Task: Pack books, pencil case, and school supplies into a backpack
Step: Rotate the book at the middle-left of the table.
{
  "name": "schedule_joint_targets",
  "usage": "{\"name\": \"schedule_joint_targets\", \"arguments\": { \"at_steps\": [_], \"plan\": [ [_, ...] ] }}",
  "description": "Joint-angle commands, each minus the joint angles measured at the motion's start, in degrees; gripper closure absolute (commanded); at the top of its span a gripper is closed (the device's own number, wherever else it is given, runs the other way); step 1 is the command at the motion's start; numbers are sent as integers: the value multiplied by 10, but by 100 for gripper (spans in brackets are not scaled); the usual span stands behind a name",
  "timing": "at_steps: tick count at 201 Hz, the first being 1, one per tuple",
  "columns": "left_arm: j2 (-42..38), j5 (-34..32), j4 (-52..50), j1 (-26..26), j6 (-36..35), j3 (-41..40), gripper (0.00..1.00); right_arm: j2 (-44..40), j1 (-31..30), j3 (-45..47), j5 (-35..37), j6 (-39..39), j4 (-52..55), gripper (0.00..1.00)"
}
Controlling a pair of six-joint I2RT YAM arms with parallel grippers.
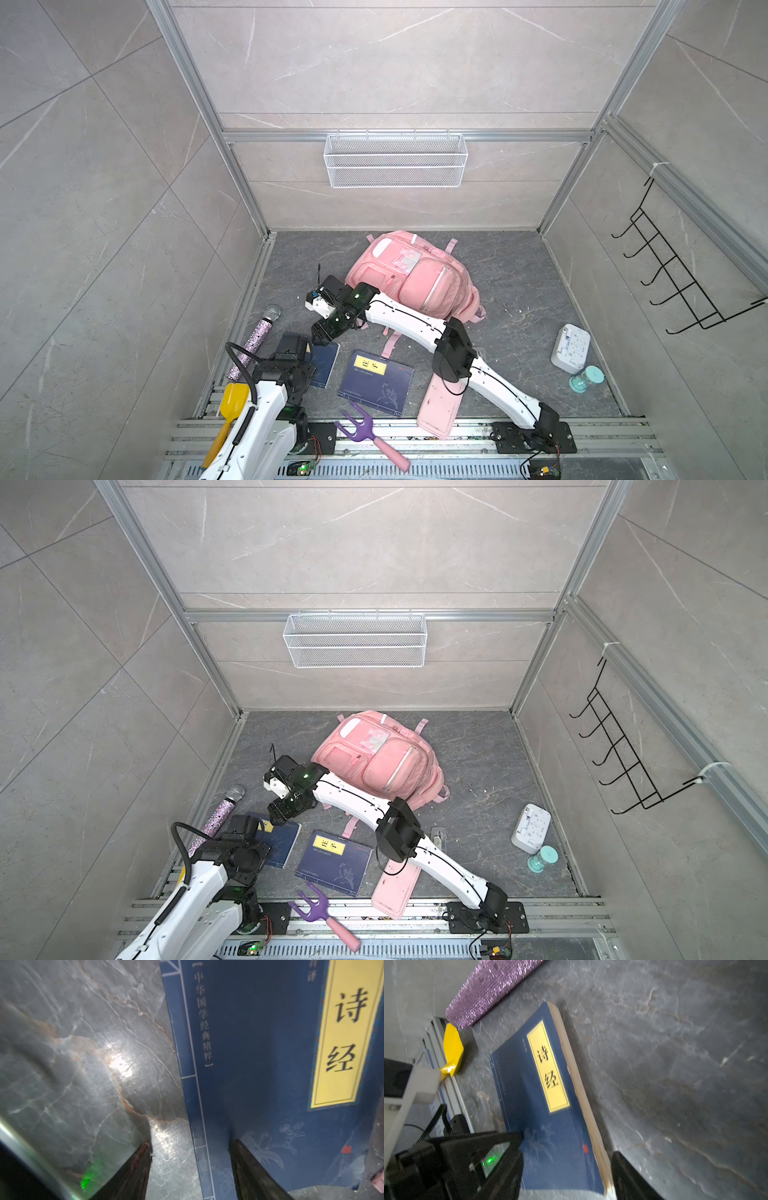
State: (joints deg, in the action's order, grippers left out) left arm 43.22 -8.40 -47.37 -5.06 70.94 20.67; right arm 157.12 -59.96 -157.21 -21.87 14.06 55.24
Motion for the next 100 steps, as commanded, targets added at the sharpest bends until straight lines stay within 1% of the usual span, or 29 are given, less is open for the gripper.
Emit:
{"name": "schedule_joint_targets", "arguments": {
  "at_steps": [1,9,18,46,59,74,100],
  "plan": [
    [-10,3,27,7,-9,-11,36,75,-5,-125,-7,0,105,32],
    [-6,8,36,8,-10,-15,37,91,-5,-149,-9,2,114,33],
    [3,13,48,10,-12,-19,37,96,-5,-146,-10,5,114,34],
    [34,24,81,15,-26,-18,37,59,-6,-39,-8,6,70,36],
    [50,33,100,17,-33,-18,36,42,-7,-3,0,4,58,38],
    [67,43,120,18,-40,-18,36,35,-7,12,12,0,63,44],
    [94,58,159,20,-55,-17,37,34,-9,21,30,-5,89,59]
  ]
}}
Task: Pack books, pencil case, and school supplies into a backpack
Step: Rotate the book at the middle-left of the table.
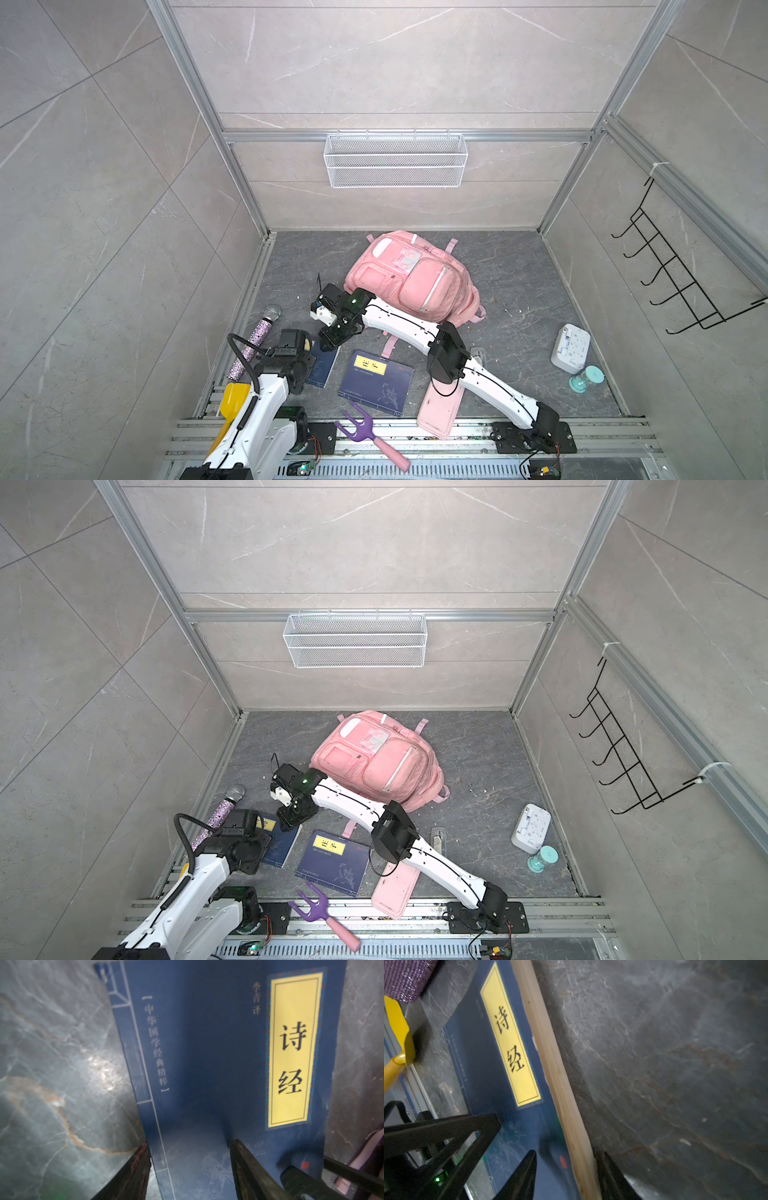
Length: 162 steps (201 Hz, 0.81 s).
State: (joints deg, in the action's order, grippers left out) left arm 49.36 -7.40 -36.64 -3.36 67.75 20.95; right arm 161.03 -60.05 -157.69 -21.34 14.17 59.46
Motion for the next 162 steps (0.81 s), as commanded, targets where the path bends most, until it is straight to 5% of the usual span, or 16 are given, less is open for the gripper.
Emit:
{"name": "schedule_joint_targets", "arguments": {
  "at_steps": [1,27,58,94,124,162],
  "plan": [
    [34,49,53,3,-24,-20,37,-6,-8,26,26,-6,47,59],
    [71,63,87,4,-49,-9,37,-44,-13,112,57,-10,32,66],
    [124,85,131,5,-92,18,37,-166,-11,314,64,10,-86,67],
    [215,157,217,5,-146,53,39,-248,0,433,62,43,-156,66],
    [283,189,234,5,-182,89,40,-269,22,488,50,74,-207,53],
    [259,163,200,5,-205,104,40,-262,55,498,44,103,-237,47]
  ]
}}
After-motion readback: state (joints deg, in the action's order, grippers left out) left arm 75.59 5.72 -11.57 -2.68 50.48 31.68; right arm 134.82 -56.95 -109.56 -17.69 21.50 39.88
